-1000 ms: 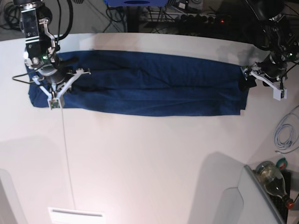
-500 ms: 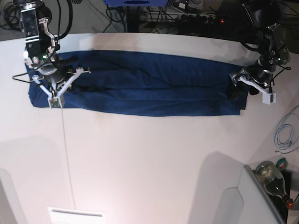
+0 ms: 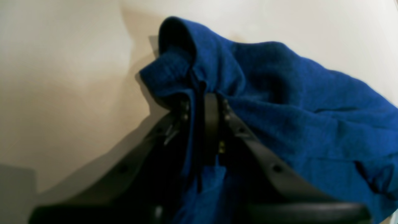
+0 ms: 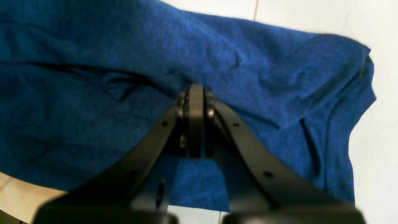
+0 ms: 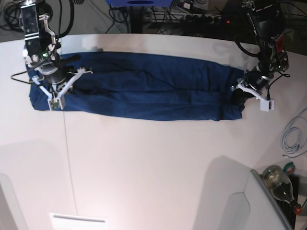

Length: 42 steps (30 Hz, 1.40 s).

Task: Layout the t-shirt on the table in an organized manner, then fold the t-shirt properly
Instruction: 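Grasp the strip end with the left gripper and lift it, then fold the held strip end with the left gripper toward the right gripper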

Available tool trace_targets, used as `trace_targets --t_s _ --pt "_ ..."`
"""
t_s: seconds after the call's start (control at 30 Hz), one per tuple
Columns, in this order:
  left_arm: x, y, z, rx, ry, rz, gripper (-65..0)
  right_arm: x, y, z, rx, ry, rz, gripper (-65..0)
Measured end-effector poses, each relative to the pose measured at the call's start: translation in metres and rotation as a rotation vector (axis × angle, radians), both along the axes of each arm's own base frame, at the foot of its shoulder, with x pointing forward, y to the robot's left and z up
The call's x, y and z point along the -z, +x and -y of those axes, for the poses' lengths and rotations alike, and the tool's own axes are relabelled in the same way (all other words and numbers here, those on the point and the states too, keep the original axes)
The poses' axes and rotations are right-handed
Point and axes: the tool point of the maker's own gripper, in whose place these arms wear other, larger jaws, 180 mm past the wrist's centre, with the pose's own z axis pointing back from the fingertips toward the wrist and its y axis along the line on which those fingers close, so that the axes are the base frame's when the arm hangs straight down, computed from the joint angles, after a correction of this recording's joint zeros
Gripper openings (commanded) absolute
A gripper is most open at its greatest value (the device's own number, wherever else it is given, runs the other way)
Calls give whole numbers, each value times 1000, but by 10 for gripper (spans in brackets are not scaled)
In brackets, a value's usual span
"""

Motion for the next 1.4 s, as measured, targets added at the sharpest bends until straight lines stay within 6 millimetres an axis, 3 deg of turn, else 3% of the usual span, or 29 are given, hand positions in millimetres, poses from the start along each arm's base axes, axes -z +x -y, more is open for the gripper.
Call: trace_targets --t_s 0.17,0.27,0.4,0.5,0.73,0.87,0.97,1.03,1.27,1.4 --pt "-9 -3 -30 20 95 -30 -650 2 -5 0 1 0 -11 -644" --pt "-25 -2 -45 46 193 -23 -650 2 -4 0 1 0 -9 -644" --pt "-65 6 -36 111 275 90 -650 2 -5 0 1 0 -11 -644" --pt "-85 -4 -21 144 340 103 -650 2 -4 1 3 0 -7 -644" --pt "-107 -14 46 196 304 143 -650 -4 0 36 125 -16 14 -644" --pt "-96 -17 85 288 270 102 -650 -6 -1 47 164 -17 19 -644" --pt "-91 -18 128 387 220 109 -650 -7 -2 57 185 -28 22 -644" --pt "-87 -16 147 367 181 100 -650 -6 -5 62 200 -32 18 -644" --pt "-82 -13 218 471 106 97 -650 -3 -11 62 202 -32 2 -644" --pt "-67 -17 246 502 70 49 -650 -3 -11 63 202 -34 4 -644"
